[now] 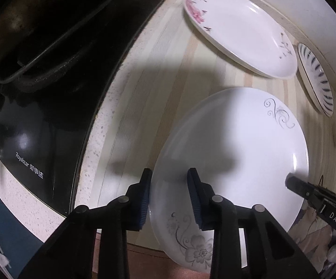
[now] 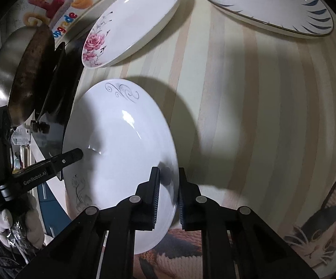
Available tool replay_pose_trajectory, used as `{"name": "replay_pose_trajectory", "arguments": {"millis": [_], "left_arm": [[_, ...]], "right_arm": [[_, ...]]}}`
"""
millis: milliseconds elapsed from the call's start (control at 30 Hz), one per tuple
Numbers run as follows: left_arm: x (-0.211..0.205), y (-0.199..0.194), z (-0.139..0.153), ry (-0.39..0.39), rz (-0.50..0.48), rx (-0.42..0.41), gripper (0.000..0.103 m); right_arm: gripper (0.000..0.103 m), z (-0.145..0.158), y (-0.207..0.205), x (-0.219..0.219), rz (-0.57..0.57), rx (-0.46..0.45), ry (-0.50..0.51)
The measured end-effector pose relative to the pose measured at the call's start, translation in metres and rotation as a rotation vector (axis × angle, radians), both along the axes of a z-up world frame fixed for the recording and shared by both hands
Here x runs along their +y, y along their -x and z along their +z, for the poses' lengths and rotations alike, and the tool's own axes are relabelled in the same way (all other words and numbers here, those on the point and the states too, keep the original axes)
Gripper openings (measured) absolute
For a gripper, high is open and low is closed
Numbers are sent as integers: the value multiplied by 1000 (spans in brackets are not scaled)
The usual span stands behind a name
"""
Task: Organize plates and bowls
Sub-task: 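Grasp the white grey-swirl plate rim with both grippers and lift it, then carry the held white plate with both grippers toward the pink-flower plate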
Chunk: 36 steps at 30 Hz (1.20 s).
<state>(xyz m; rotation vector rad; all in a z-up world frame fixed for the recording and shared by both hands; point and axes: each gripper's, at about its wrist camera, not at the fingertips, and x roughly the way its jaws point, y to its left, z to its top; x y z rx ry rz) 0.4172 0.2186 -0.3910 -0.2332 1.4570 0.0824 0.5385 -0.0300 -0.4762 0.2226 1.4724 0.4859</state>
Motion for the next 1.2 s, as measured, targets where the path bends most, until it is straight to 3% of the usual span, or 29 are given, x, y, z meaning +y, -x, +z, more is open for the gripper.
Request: {"name": "replay_pose_trajectory", "arguments": {"millis": [233, 433, 767, 1200], "left_arm": [[-37, 15, 24, 29, -68, -21, 28], [-98, 25, 45, 41, -188, -53, 28], [-169, 37, 45, 55, -333, -39, 28], [-190, 23, 38, 17, -342, -13, 28]], "right_arm": [[16, 19, 16, -47, -58, 5, -7], [16, 42, 34, -115, -127, -24, 9], [16, 40, 52, -225, -291, -12, 19], [16, 22, 51, -256, -339, 1, 10]]}}
